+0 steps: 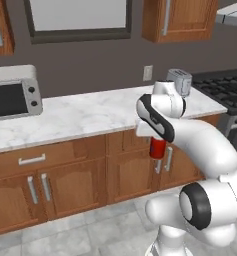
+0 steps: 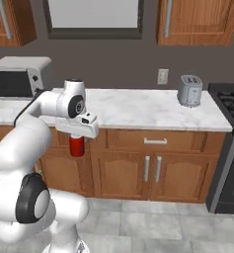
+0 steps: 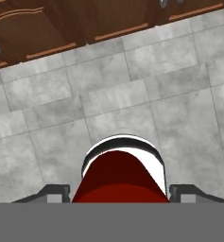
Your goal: Four empty soda cans are scattered around the kitchen. Gather all the cans and cluster them next to the stove for recycling.
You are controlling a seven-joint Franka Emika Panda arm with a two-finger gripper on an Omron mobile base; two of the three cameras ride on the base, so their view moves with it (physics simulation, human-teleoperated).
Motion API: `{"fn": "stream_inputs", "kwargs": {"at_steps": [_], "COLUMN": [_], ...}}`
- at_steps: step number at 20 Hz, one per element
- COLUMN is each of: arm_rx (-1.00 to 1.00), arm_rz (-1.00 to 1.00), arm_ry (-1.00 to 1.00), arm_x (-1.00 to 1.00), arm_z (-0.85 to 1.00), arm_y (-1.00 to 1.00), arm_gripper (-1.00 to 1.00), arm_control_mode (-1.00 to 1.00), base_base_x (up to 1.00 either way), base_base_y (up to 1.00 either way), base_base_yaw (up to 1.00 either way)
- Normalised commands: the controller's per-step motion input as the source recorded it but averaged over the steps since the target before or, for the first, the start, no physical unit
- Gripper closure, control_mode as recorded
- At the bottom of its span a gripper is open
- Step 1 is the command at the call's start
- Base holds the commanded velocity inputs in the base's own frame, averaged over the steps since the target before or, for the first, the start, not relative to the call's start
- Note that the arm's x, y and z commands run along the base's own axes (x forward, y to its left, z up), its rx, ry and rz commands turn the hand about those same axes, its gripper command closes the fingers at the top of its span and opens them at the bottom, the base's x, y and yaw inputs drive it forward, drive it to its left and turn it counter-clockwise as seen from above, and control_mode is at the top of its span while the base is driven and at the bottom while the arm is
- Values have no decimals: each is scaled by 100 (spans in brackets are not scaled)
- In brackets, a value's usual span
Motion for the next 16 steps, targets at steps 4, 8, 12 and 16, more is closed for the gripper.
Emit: {"fn": "stream_inputs", "kwargs": {"at_steps": [4, 8, 12, 16], "arm_rx": [0, 0, 0, 0], "arm_rz": [0, 0, 0, 0], "arm_ry": [0, 0, 0, 0], "arm_x": [0, 0, 0, 0], "arm_z": [0, 0, 0, 0], "arm_y": [0, 0, 0, 0], "arm_gripper": [100, 100, 100, 100], "arm_control_mode": [100, 100, 100, 100], "base_base_x": [53, 52, 48, 49], "base_base_y": [-82, -80, -82, -85], "base_base_yaw": [10, 12, 12, 11]}}
